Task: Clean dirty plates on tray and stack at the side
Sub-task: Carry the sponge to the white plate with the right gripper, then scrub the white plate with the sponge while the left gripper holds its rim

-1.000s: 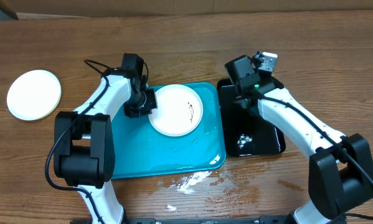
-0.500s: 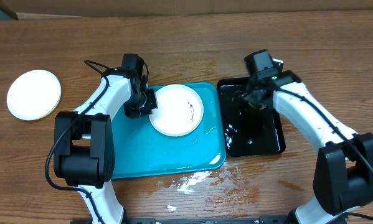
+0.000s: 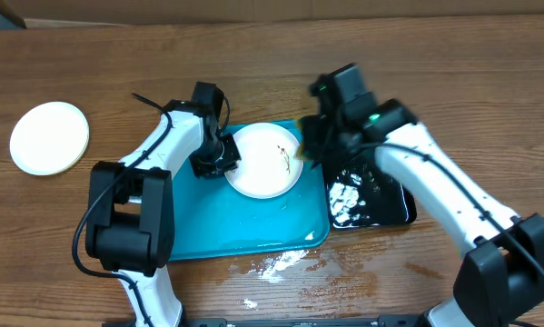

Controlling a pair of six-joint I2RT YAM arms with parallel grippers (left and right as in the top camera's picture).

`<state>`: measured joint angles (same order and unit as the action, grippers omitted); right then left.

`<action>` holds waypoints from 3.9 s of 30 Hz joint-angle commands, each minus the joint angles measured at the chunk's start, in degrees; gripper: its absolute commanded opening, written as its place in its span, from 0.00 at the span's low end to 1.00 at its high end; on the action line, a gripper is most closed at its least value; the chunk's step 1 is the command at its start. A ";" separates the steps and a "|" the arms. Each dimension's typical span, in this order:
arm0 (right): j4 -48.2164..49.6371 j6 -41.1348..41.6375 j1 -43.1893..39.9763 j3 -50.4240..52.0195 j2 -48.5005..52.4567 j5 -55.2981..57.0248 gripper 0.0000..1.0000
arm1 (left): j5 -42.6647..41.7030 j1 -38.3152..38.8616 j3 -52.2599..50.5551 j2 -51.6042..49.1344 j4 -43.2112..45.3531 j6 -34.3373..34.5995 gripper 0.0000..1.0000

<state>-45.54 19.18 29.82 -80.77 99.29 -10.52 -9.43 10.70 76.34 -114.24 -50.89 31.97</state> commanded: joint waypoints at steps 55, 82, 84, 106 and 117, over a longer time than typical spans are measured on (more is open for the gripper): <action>8.13 -4.70 11.04 4.26 16.57 30.21 0.04 | 4.09 -0.17 -0.11 -0.04 3.06 -12.39 0.04; 34.18 -21.20 0.94 12.31 20.83 5.88 0.04 | 5.60 -0.17 -0.11 -0.04 2.05 -18.73 0.04; 35.60 -21.18 0.94 12.31 20.92 5.86 0.04 | 5.60 -0.17 -0.11 -0.04 2.05 -18.73 0.04; 46.45 -21.11 0.94 12.31 21.11 -2.58 0.04 | 5.57 -0.17 -0.11 -0.04 2.08 -18.71 0.04; 40.17 -21.16 0.57 12.15 20.94 -2.64 0.04 | 5.57 -0.17 -0.11 -0.04 2.10 -18.62 0.04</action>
<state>-1.89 -1.72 31.00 -69.01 119.59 -12.69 -7.57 10.52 76.49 -114.21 -48.58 15.59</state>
